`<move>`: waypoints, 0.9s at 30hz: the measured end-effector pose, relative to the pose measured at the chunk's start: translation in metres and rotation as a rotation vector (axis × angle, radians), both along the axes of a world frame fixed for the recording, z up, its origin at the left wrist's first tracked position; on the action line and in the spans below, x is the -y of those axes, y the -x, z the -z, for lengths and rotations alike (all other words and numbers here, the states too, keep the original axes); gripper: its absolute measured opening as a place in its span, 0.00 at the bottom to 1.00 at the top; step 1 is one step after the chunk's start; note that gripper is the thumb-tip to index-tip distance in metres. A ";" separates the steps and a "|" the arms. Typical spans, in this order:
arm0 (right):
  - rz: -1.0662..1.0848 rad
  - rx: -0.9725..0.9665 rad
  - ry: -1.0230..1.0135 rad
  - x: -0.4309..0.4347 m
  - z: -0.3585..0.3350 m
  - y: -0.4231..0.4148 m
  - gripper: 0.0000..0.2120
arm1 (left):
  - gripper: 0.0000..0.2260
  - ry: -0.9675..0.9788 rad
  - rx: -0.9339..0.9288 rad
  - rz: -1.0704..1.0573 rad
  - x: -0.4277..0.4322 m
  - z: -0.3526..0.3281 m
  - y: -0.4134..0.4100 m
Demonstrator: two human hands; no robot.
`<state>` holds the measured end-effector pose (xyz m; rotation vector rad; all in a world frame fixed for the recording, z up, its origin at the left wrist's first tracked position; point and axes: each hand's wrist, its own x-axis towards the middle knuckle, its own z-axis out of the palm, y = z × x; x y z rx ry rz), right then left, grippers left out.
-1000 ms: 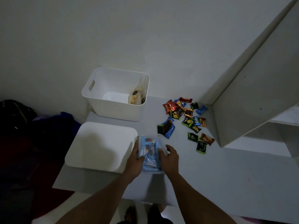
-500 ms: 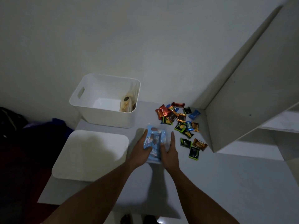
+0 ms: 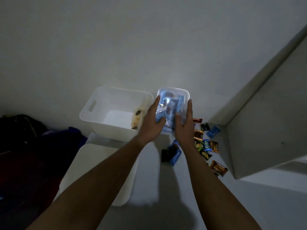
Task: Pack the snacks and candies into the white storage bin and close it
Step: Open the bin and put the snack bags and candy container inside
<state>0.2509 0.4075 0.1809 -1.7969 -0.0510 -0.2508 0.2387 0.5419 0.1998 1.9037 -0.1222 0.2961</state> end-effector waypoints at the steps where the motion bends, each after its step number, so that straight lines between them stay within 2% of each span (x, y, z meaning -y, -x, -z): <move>1: -0.018 0.023 -0.013 -0.015 -0.004 -0.004 0.31 | 0.34 -0.009 0.026 -0.032 -0.012 -0.003 -0.004; 4: -0.093 0.074 -0.021 -0.059 -0.018 -0.016 0.34 | 0.31 -0.008 0.102 -0.138 -0.052 -0.013 -0.012; 7: -0.238 0.045 0.003 -0.106 -0.028 -0.031 0.43 | 0.30 -0.025 0.181 -0.198 -0.103 -0.012 -0.023; 10: -0.315 0.010 0.092 -0.145 -0.033 -0.043 0.51 | 0.30 -0.025 0.141 -0.217 -0.153 -0.007 -0.030; 13: -0.399 -0.046 0.139 -0.181 -0.019 -0.053 0.54 | 0.31 -0.035 -0.038 -0.182 -0.207 0.008 -0.045; 16: -0.424 -0.214 0.176 -0.212 0.000 -0.061 0.57 | 0.33 -0.073 -0.269 -0.093 -0.251 0.033 -0.066; 20: -0.423 -0.417 0.281 -0.236 0.026 -0.071 0.58 | 0.36 0.006 -0.426 0.166 -0.283 0.062 -0.085; 23: -0.430 -0.571 0.378 -0.251 0.044 -0.079 0.61 | 0.40 0.031 -0.550 0.211 -0.292 0.080 -0.089; 27: -0.438 -0.723 0.483 -0.264 0.048 -0.085 0.47 | 0.55 -0.032 -0.721 0.179 -0.304 0.128 -0.109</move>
